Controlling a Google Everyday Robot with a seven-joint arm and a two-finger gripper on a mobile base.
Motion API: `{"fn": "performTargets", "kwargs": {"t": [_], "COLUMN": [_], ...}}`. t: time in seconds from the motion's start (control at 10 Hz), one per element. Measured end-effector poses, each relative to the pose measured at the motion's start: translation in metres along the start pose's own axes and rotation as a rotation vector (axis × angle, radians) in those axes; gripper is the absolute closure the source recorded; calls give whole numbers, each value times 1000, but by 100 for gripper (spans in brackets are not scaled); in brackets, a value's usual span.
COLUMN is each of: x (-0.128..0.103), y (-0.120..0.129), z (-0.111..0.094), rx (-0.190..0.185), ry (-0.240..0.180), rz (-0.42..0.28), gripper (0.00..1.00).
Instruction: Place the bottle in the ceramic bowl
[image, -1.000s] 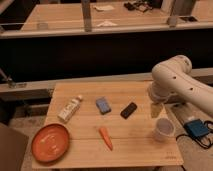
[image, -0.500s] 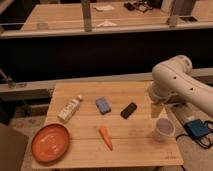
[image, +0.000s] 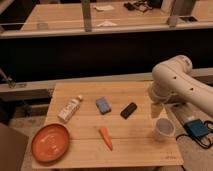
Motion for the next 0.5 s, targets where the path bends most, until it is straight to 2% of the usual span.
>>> {"fn": "performTargets", "kwargs": {"t": [0.2,0.5], "x": [-6,-57], "y": [-5,-20], "z": [-2,-5], "rx": [8,20], "ry": [2,-11], "rz": [-19,-78], "gripper": [20,20]}}
